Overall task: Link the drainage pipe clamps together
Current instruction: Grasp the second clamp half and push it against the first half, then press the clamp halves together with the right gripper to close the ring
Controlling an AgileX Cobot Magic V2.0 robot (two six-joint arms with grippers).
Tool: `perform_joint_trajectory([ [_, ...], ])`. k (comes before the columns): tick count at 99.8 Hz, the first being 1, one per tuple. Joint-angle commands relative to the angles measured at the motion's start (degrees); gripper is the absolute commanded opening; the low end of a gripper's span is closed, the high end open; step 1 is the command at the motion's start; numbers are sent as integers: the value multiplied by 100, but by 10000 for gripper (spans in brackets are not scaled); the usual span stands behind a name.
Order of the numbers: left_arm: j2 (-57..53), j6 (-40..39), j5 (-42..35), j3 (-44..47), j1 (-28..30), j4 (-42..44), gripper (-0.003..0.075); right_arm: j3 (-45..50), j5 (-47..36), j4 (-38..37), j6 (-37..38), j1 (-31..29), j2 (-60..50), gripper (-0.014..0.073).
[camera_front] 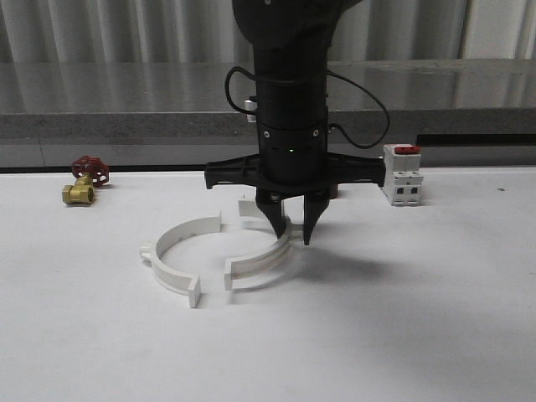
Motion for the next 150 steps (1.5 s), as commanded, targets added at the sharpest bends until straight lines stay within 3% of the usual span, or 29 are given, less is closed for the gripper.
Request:
perform_joint_trajectory([
  [1,1,-4,-347,-165,-33,-65,-20,-181,-253,49,32,-8,-316,38],
  [150,1,-4,-347,-165,-33,-65,-20,-181,-447,121,340,108,-145,38],
])
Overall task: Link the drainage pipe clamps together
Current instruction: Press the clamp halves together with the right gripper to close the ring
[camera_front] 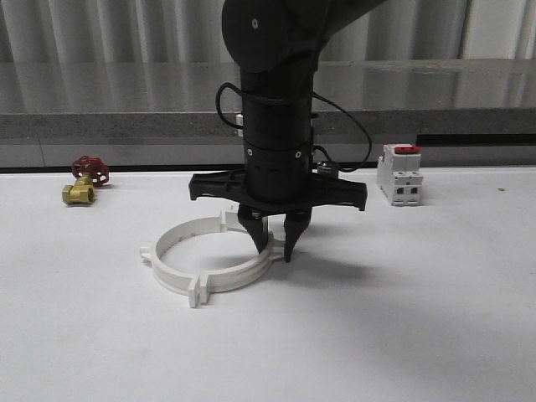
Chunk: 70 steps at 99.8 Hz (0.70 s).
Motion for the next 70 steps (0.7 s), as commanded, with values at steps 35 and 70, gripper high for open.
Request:
perform_joint_trajectory([
  [35,1,-4,-347,-165,-33,-65,-20,-181,-98,20,15,26,-221,38],
  [70,1,-4,-347,-165,-33,-65,-20,-181,-46,74,-249,26,-173,75],
])
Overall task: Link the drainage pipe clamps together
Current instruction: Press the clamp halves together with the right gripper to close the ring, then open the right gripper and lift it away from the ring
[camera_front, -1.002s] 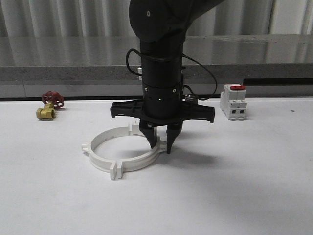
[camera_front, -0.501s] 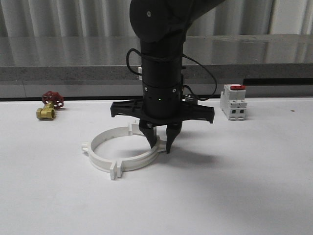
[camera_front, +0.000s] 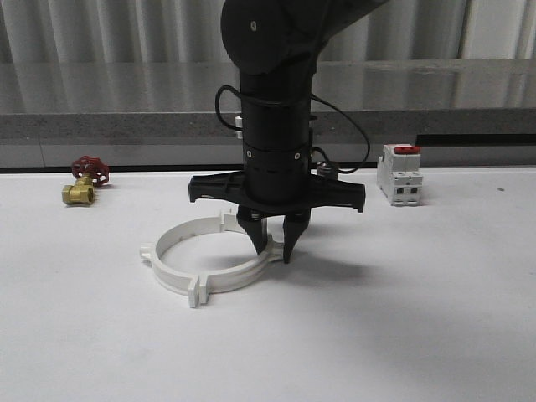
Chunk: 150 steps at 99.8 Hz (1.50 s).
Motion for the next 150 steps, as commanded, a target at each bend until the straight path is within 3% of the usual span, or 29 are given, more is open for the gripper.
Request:
perform_joint_trajectory([
  [1,1,-4,-347,-165,-33,-65,-20,-121,-75,21,-213,26,-249,83],
  [18,1,-4,-347,-165,-33,-65,-20,-121,-82,47,-396,26,-249,177],
  [48,1,-4,-347,-165,-33,-65,-20,-121,-193,99,-446,26,-249,260],
  [77,1,-4,-347,-165,-33,-65,-20,-121,-248,255,-446,26,-249,270],
  [111,1,-4,-347,-165,-33,-65,-20,-121,-188,296,-446,26,-249,423],
  [150,1,-4,-347,-165,-33,-65,-20,-436,407,164,-497,26,-274,428],
])
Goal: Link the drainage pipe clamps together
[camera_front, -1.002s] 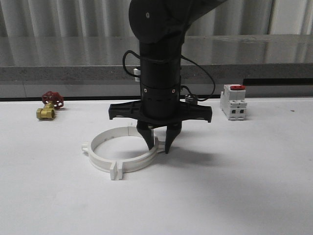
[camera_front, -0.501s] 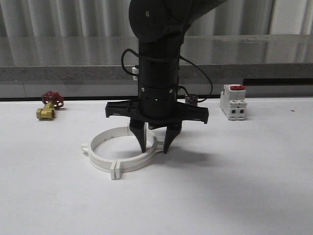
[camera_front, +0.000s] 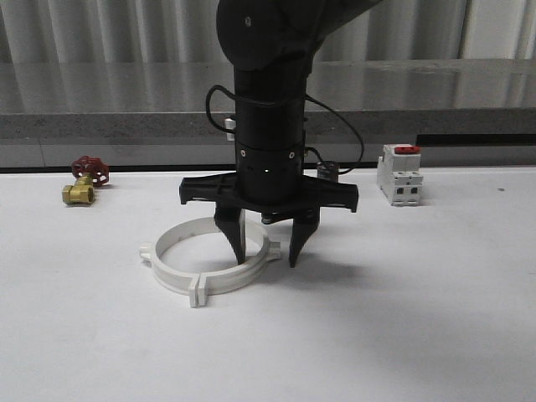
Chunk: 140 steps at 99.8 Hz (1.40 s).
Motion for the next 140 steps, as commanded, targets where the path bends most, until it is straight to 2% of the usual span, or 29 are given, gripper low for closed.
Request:
perform_joint_trajectory([
  [1,1,-4,-347,-165,-33,-65,-20,-326,295,-134,-90,23,-313,428],
  [38,1,-4,-347,-165,-33,-65,-20,-1780,1151,-168,-896,9,-414,427],
  [54,1,-4,-347,-165,-33,-65,-20,-1843,1331,-168,-1262,-151,-756,427],
  [75,1,-4,-347,-165,-33,-65,-20,-1715,1624,-2,-2293,-701,-1393,427],
  [96,1,-4,-347,-165,-33,-65,-20,-834,1310,475,-3172,-1629,-2404,427],
  [116,1,-4,-347,-165,-33,-65,-20,772,866,621,-3743,-2621,-3778,427],
  [140,1,-4,-347,-165,-33,-65,-21,2749,451,1368,-4480,-3707,-5512,427],
])
